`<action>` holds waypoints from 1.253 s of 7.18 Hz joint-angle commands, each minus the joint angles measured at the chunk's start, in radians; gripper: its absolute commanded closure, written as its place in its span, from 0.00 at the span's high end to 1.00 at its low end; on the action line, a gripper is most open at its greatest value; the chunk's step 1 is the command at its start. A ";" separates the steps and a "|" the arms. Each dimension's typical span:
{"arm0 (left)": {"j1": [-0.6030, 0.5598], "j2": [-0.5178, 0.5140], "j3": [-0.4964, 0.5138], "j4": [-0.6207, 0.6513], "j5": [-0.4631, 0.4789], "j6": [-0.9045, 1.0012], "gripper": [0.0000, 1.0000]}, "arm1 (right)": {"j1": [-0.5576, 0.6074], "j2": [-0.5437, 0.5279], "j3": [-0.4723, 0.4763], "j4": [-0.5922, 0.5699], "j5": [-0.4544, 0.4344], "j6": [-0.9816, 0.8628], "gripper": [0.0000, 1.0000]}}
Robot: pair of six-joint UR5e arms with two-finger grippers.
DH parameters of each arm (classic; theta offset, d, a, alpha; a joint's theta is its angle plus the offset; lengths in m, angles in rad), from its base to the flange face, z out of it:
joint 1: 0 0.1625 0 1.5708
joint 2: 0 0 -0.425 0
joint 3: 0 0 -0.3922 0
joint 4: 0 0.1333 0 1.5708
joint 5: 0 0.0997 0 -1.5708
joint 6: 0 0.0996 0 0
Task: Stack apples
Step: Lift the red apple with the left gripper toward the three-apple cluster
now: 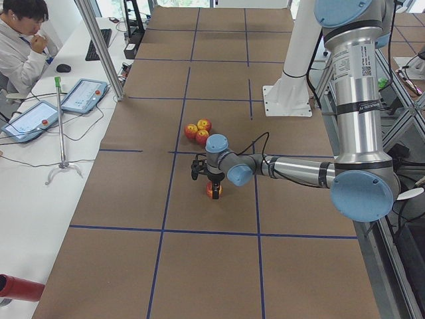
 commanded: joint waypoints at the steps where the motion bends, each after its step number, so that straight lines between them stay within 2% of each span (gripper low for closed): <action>1: 0.000 0.001 -0.018 0.000 -0.001 -0.002 0.03 | 0.000 0.000 0.000 0.000 0.000 0.000 1.00; 3: -0.004 -0.016 -0.118 0.002 -0.015 -0.002 0.00 | 0.000 0.000 0.000 0.000 0.000 0.000 1.00; 5: -0.019 -0.073 -0.189 0.002 -0.131 -0.037 0.00 | 0.000 0.000 0.000 0.000 0.000 0.000 1.00; 7: -0.011 -0.210 -0.185 0.032 -0.138 -0.207 0.00 | 0.000 0.000 0.000 0.000 0.000 0.000 1.00; 9: -0.005 -0.412 -0.168 0.269 -0.123 -0.213 0.00 | 0.000 0.000 0.000 0.000 0.000 -0.001 1.00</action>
